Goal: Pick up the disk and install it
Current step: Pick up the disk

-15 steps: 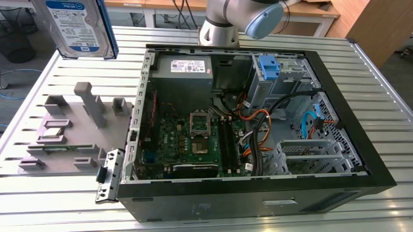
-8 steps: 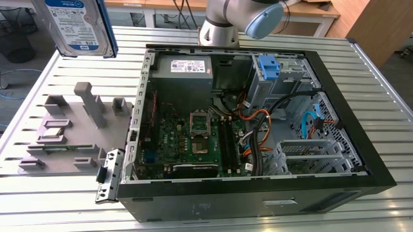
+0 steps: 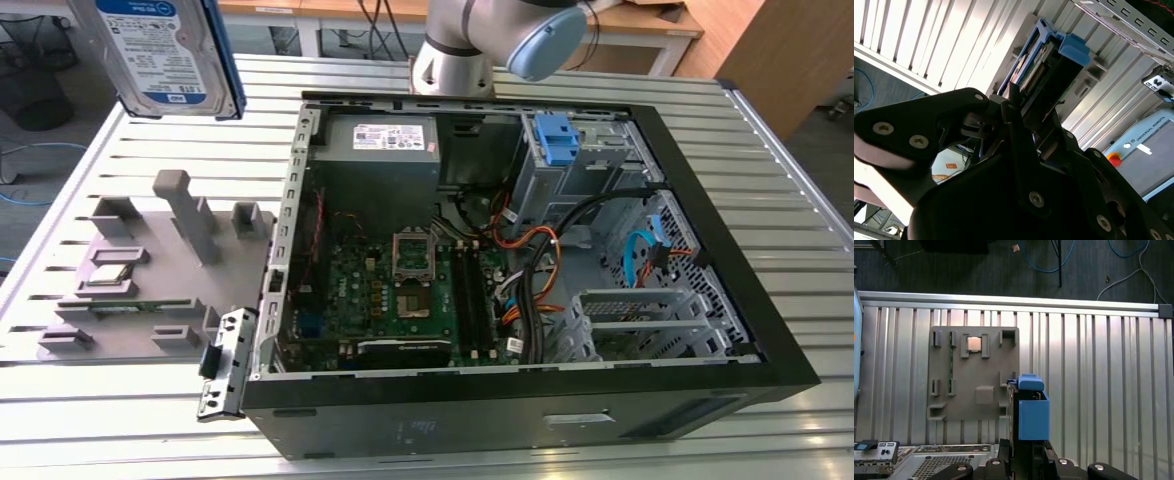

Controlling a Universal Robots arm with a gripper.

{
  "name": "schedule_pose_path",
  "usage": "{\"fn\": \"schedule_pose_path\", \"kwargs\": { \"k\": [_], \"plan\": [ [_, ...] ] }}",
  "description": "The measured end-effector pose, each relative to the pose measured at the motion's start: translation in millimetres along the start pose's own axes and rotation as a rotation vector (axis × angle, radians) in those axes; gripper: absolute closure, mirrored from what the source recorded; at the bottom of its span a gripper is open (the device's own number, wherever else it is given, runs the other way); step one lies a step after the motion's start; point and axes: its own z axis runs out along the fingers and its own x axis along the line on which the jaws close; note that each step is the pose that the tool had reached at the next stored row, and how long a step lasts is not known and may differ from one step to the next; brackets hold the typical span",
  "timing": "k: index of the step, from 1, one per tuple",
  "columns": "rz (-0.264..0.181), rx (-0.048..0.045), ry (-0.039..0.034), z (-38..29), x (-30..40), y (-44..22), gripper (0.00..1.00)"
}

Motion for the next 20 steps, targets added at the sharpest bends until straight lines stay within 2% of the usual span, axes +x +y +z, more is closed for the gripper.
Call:
{"fn": "schedule_pose_path", "kwargs": {
  "k": [11,20],
  "plan": [
    [0.0,-0.0003,0.0,-1.1,-0.1,-24.3,0.65],
    [0.0,-0.0005,0.0001,-2.2,-0.1,-47.3,0.65]
  ]
}}
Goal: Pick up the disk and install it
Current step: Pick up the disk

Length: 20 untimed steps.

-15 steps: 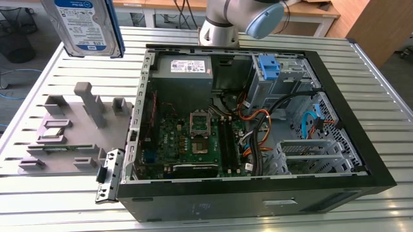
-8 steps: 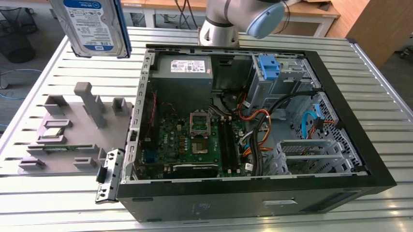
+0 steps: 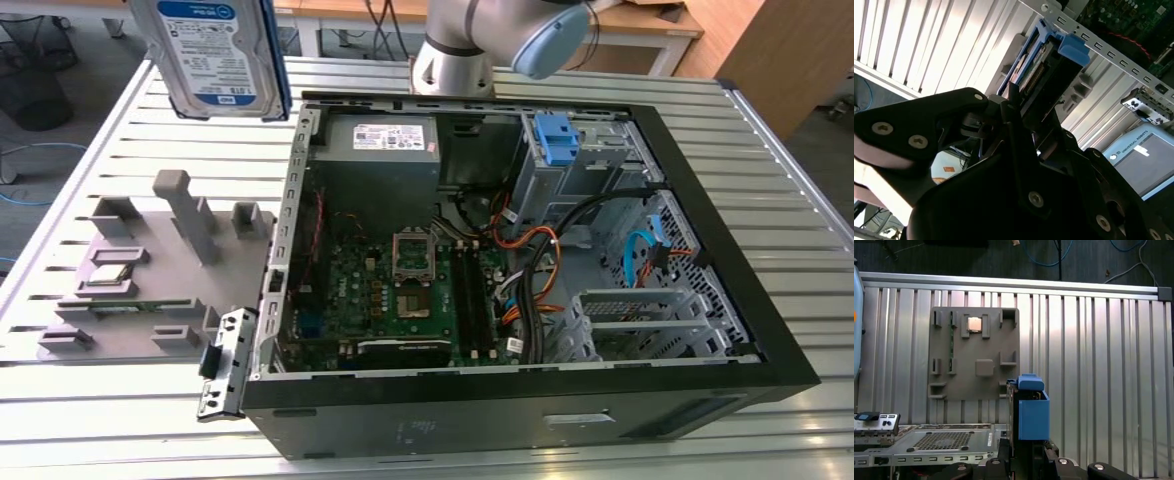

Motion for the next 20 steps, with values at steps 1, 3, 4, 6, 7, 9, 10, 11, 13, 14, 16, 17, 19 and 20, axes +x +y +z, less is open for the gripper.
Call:
{"fn": "schedule_pose_path", "kwargs": {
  "k": [1,3,4,6,7,9,10,11,13,14,16,17,19,20],
  "plan": [
    [0.0,-0.0001,0.0,-0.1,0.0,-3.0,0.65],
    [0.0,-0.0001,-0.0001,-0.4,0.0,-8.8,0.65],
    [0.0,-0.0001,-0.0001,-0.5,0.0,-11.8,0.65],
    [0.0,-0.0002,-0.0001,-0.8,0.1,-17.7,0.65],
    [0.0,-0.0003,-0.0001,-0.9,0.1,-20.6,0.65],
    [0.0,-0.0004,0.0,-1.3,0.1,-26.6,0.65],
    [0.0,-0.0006,0.0,-1.4,0.2,-29.4,0.65],
    [0.0,-0.0005,-0.0001,-1.5,0.2,-32.4,0.65],
    [0.0,-0.0007,-0.0001,-1.8,0.3,-38.5,0.65],
    [0.0,-0.0008,-0.0001,-1.9,0.3,-41.6,0.65],
    [0.0,-0.0009,-0.0001,-2.2,0.4,-47.8,0.65],
    [0.0,-0.0011,0.0,-2.5,0.4,-51.3,0.65],
    [0.0,-0.0013,0.0,-2.7,0.5,-57.6,0.65],
    [0.0,-0.0014,0.0,-2.9,0.6,-60.8,0.65]
  ]
}}
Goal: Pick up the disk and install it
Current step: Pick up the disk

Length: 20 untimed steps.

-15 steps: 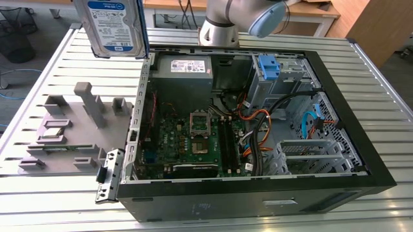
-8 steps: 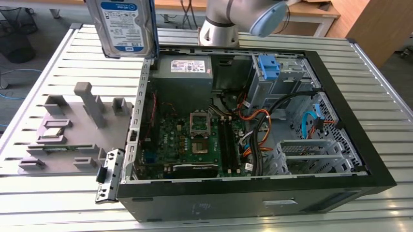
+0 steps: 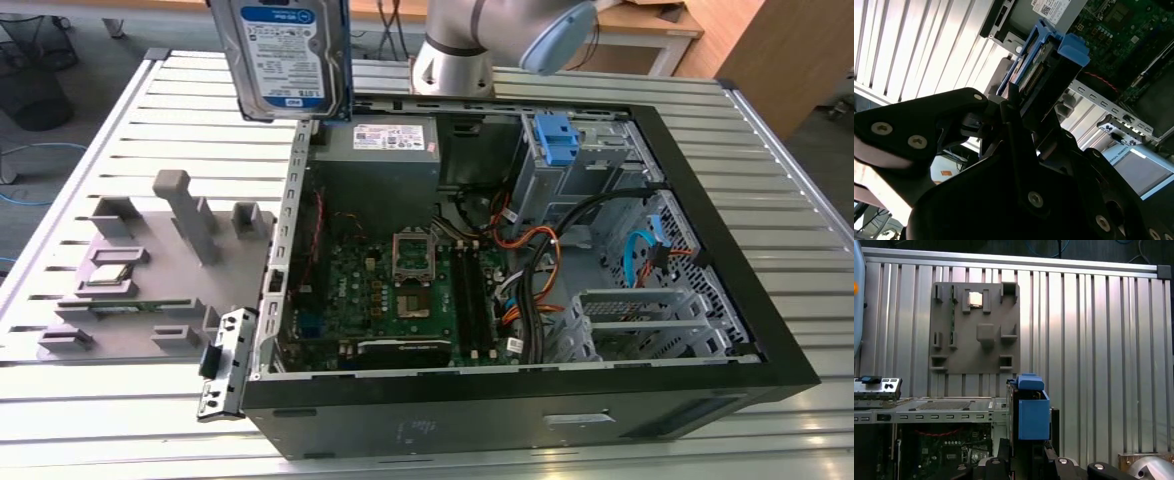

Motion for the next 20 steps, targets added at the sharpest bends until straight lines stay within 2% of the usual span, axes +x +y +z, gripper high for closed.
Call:
{"fn": "schedule_pose_path", "kwargs": {
  "k": [20],
  "plan": [
    [0.0,-0.0021,-0.0001,-3.3,2.3,-64.8,0.65]
  ]
}}
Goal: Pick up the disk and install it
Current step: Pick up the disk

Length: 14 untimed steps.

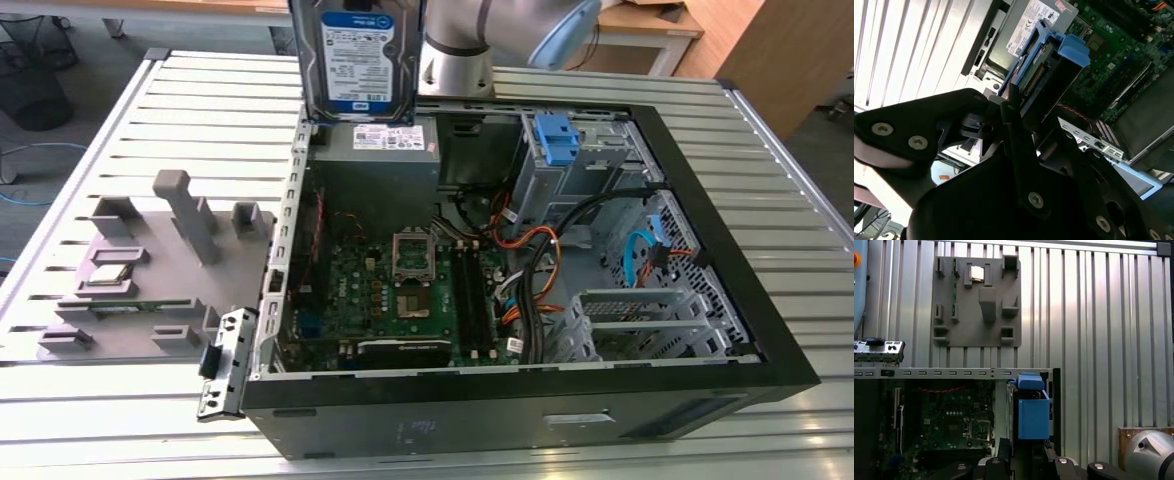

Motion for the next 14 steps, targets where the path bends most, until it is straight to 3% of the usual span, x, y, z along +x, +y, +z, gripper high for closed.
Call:
{"fn": "schedule_pose_path", "kwargs": {
  "k": [14],
  "plan": [
    [0.0,-0.0012,0.0001,-3.0,5.8,-48.0,0.65]
  ]
}}
